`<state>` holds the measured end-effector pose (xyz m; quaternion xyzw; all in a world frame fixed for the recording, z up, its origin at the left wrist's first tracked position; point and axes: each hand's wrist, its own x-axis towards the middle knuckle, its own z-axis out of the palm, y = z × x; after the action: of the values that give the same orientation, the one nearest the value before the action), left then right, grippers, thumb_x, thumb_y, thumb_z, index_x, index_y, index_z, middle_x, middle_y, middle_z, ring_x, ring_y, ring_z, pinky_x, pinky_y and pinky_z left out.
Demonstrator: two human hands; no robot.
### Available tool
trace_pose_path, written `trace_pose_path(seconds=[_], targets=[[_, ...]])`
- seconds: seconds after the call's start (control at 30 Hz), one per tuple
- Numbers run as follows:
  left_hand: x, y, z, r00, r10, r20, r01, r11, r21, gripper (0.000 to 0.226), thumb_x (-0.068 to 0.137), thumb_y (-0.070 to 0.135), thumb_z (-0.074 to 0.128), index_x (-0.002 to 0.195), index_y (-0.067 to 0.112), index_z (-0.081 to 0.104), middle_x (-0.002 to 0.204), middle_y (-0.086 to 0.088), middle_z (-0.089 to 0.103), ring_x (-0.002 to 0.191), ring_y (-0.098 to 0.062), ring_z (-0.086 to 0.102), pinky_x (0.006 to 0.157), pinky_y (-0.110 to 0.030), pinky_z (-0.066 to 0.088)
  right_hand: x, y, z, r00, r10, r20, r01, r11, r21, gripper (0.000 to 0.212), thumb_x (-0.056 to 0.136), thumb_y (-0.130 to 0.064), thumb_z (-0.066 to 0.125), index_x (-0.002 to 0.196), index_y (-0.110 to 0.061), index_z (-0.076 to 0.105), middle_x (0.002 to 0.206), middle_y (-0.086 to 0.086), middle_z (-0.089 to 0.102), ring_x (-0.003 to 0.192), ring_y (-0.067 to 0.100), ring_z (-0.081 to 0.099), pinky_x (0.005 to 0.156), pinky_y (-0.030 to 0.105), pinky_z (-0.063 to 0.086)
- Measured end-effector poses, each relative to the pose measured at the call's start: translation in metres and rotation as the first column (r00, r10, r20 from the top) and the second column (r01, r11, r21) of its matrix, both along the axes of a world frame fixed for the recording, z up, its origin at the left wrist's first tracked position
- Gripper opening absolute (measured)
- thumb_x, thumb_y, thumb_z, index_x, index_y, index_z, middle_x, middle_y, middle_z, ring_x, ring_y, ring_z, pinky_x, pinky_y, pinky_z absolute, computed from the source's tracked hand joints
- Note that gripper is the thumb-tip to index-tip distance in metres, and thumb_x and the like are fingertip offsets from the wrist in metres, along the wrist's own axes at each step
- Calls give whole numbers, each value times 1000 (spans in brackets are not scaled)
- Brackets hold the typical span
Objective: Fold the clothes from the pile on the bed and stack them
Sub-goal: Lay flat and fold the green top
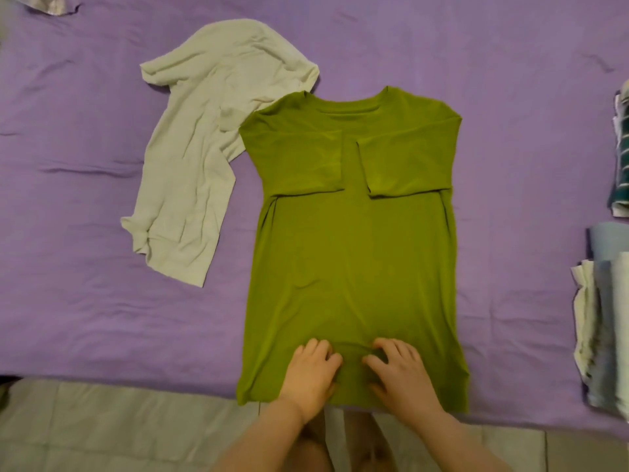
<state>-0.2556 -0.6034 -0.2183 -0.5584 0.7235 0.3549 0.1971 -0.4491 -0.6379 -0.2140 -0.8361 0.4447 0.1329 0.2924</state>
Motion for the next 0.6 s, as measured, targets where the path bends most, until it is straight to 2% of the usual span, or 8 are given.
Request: trace_pose_path(seconds=[0.1,0.27,0.33,0.4,0.43,0.5,0.53,0.6], targets=[[-7,-1,-4,1000,5,25,-4,1000,-27,30,90,29,50,117,18,50,120,-8,43,116,-27,38,90,-39,30,-2,2,-6,1000,1,-8,-1,1000,-10,53,30,-38,89,78,-29,67,98,1,67,84,24,66,75,36,55],[-15,-3,-9,998,-8,67,11,999,-38,28,94,26,42,115,15,57,118,-8,45,116,-27,38,87,-39,29,2,6,-9,999,-17,-29,16,999,-47,40,30,-29,91,56,-22,61,96,4,71,82,26,68,72,38,55],[-13,-7,-6,999,15,32,-15,1000,-1,26,93,29,47,113,17,60,118,-7,47,115,-26,39,88,-38,31,3,5,-5,999,-35,-18,34,999,-31,38,32,-29,91,55,-22,62,94,3,71,81,24,68,71,35,54],[-4,-18,-1,986,136,-101,-131,990,50,21,90,30,57,106,17,63,111,-5,55,107,-23,47,86,-33,35,2,-5,-2,999,-36,-9,36,999,-2,34,43,-31,90,63,-23,64,93,-2,69,82,21,67,71,29,51],[1,-26,2,941,267,-208,-248,962,113,17,89,27,62,100,14,64,102,-6,59,99,-22,51,82,-29,36,0,-15,-1,999,-37,8,36,998,52,27,58,-31,86,73,-22,65,96,-2,67,87,21,65,73,30,49],[12,-50,11,755,545,-364,-463,837,292,7,88,16,67,88,11,62,81,-5,59,77,-19,52,68,-25,35,-4,-44,1,990,-124,74,108,975,194,10,87,-25,64,92,-17,61,99,4,64,95,25,60,79,37,42],[18,-67,15,658,638,-400,-540,770,340,10,87,12,68,83,14,59,73,-2,55,70,-15,48,64,-24,34,-2,-61,2,968,-217,127,180,950,254,7,92,-22,58,94,-15,59,96,7,64,92,26,59,78,39,40],[26,-105,17,527,728,-438,-661,675,327,22,87,7,68,77,20,54,65,2,48,63,-11,42,62,-26,34,5,-100,4,896,-377,233,319,914,251,5,93,-18,59,91,-14,57,84,4,61,80,23,57,72,37,39]])
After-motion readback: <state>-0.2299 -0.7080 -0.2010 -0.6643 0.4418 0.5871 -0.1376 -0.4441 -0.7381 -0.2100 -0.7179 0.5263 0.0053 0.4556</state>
